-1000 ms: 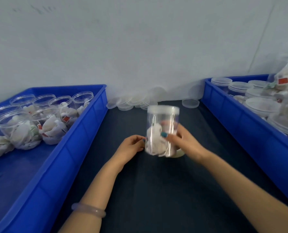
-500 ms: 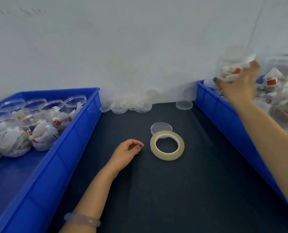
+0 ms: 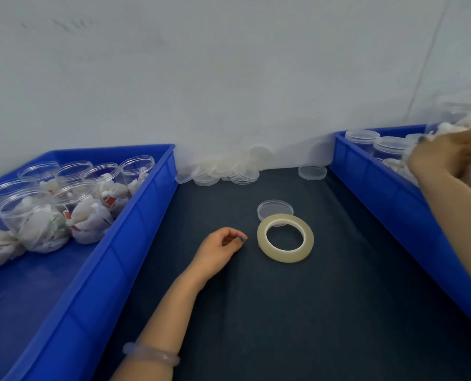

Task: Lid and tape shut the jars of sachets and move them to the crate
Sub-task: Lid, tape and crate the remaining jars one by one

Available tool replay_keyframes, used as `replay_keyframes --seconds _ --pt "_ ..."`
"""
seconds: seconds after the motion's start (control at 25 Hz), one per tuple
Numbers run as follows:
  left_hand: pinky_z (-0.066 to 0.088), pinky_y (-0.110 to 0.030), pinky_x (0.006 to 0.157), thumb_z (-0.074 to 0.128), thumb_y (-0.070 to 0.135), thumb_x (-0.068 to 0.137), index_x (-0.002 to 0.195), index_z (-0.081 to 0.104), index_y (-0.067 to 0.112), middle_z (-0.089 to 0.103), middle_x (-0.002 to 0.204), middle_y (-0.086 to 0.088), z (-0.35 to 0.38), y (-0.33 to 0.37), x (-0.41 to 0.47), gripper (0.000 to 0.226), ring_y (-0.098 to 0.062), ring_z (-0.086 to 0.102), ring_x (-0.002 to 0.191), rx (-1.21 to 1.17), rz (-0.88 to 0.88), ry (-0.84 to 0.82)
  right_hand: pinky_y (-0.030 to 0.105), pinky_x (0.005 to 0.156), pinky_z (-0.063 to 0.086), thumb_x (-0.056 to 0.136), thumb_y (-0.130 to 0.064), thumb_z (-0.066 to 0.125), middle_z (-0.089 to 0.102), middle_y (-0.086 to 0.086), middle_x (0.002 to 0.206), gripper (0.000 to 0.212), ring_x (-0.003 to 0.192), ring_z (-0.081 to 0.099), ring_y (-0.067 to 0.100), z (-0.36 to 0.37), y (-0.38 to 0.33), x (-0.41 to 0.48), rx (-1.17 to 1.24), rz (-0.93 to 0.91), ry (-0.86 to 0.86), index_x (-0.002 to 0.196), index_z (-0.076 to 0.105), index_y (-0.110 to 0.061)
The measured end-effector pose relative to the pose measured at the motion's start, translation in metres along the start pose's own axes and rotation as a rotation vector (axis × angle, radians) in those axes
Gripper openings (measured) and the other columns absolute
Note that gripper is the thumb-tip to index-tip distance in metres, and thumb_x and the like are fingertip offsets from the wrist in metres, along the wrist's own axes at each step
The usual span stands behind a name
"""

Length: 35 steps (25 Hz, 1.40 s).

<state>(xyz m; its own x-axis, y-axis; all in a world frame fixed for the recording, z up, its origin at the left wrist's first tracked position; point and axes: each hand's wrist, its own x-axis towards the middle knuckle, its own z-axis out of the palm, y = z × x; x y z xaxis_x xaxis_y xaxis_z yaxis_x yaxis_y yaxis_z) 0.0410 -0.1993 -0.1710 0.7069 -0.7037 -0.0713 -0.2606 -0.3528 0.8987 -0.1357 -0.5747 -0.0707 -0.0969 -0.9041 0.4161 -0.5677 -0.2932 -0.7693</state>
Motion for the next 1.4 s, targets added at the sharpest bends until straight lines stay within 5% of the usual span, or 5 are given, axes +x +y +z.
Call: replay_keyframes --seconds 0.24,0.56,0.88,1.08,1.4 --pt "0.048 -0.018 0.086 0.056 0.024 0.100 0.096 0.067 0.034 0.068 0.106 0.013 0.000 0.000 -0.001 0.015 -0.002 0.063 0.099 0.033 0.009 -0.002 0.045 0.118 0.029 0.100 -0.025 0.053 0.027 0.020 0.157 0.069 0.142 0.031 0.036 0.011 0.005 0.009 -0.049 0.205 -0.162 0.155 0.015 -0.011" --pt "0.047 -0.017 0.090 0.057 0.024 0.098 0.103 0.062 0.033 0.062 0.116 0.013 0.002 0.000 -0.016 0.011 -0.001 0.059 0.106 0.156 0.043 0.005 0.048 0.125 0.003 0.097 -0.020 0.035 -0.003 0.027 0.162 0.068 0.151 0.000 0.039 0.018 -0.001 -0.046 -0.085 -0.239 -0.160 0.153 -0.001 -0.005" --pt "0.028 -0.034 0.116 0.050 0.043 0.100 0.144 0.042 0.022 0.039 0.148 0.002 -0.036 0.030 -0.090 0.050 -0.016 0.029 0.141 1.071 0.256 -0.118 0.060 0.117 0.023 0.071 0.009 0.074 0.045 0.034 0.139 0.057 0.138 0.031 0.053 0.032 -0.045 -0.212 -0.122 -1.110 -0.548 0.126 0.058 0.010" --pt "0.040 -0.041 0.110 0.039 0.042 0.094 0.127 0.064 0.022 0.062 0.130 -0.001 -0.121 0.072 -0.128 0.046 -0.025 0.047 0.132 1.260 0.567 0.157 0.041 0.119 0.027 0.084 0.010 0.059 0.058 0.012 0.133 0.044 0.140 0.035 0.034 0.036 -0.120 -0.300 0.338 -1.163 -0.740 0.126 0.061 -0.001" --pt "0.029 -0.044 0.116 0.056 0.020 0.097 0.152 0.022 0.003 0.029 0.157 -0.016 -0.235 0.013 -0.044 0.067 -0.030 0.027 0.146 1.287 -0.271 0.278 0.035 0.105 0.038 0.096 -0.015 0.057 0.049 0.012 0.144 0.048 0.132 0.043 0.025 0.032 -0.231 -0.405 0.518 -0.985 -1.196 0.141 0.046 -0.006"
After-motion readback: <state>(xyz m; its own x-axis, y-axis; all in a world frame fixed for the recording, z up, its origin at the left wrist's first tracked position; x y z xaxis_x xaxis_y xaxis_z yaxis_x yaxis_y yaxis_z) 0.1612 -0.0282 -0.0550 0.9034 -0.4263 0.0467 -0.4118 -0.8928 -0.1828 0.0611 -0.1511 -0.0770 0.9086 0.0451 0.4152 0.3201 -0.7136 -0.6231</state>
